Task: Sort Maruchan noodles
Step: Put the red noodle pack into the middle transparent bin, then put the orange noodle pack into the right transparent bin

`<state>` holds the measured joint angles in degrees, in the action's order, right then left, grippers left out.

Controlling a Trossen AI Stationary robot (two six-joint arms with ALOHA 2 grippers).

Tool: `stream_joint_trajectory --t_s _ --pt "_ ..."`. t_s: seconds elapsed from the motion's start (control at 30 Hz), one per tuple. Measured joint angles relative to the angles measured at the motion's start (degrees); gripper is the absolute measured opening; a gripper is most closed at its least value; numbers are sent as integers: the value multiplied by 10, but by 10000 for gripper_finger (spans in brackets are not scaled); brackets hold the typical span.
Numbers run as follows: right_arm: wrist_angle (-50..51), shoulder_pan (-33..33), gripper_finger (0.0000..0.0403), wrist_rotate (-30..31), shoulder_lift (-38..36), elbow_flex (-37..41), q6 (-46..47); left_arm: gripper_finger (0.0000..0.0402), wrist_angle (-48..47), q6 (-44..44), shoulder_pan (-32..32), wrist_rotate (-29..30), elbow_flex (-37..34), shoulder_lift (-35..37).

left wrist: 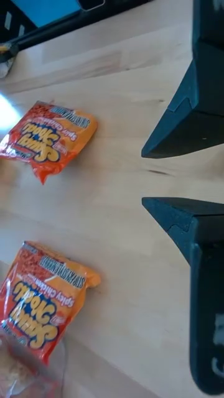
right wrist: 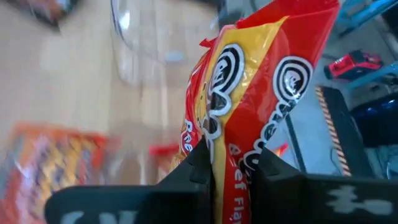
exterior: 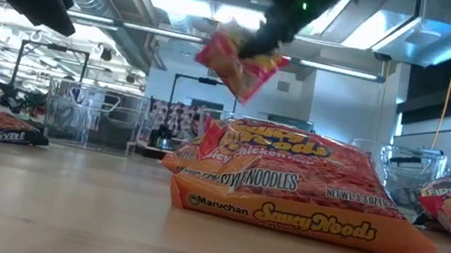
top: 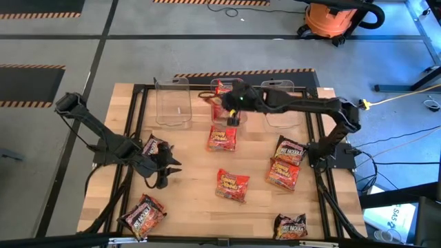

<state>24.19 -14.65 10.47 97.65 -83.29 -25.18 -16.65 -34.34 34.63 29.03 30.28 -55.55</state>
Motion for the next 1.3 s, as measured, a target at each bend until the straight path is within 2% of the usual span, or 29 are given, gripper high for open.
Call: stream_joint_trajectory --t_s 0.13,0.33,0.53,0.73,0.83,1.0,1.17,1.3 --pt "50 -38 32 -52 20 8 -20 105 0 -1 0 2 0 0" --pt "64 -58 32 -84 58 36 -2 105 5 -11 0 6 0 0" --pt "79 -56 32 -87 84 48 -28 105 9 -16 0 9 0 0" --pt "57 -56 42 -85 104 48 -6 105 9 -16 0 14 0 0" --pt "61 -56 76 -88 111 48 12 105 9 -14 0 14 0 0" --pt "86 -51 169 -69 109 32 23 105 9 -13 0 14 0 0" --pt "209 -29 244 -39 75 -29 48 105 10 -13 -8 15 0 0" --pt "325 5 271 -41 31 -59 146 105 40 -11 -17 15 0 -4"
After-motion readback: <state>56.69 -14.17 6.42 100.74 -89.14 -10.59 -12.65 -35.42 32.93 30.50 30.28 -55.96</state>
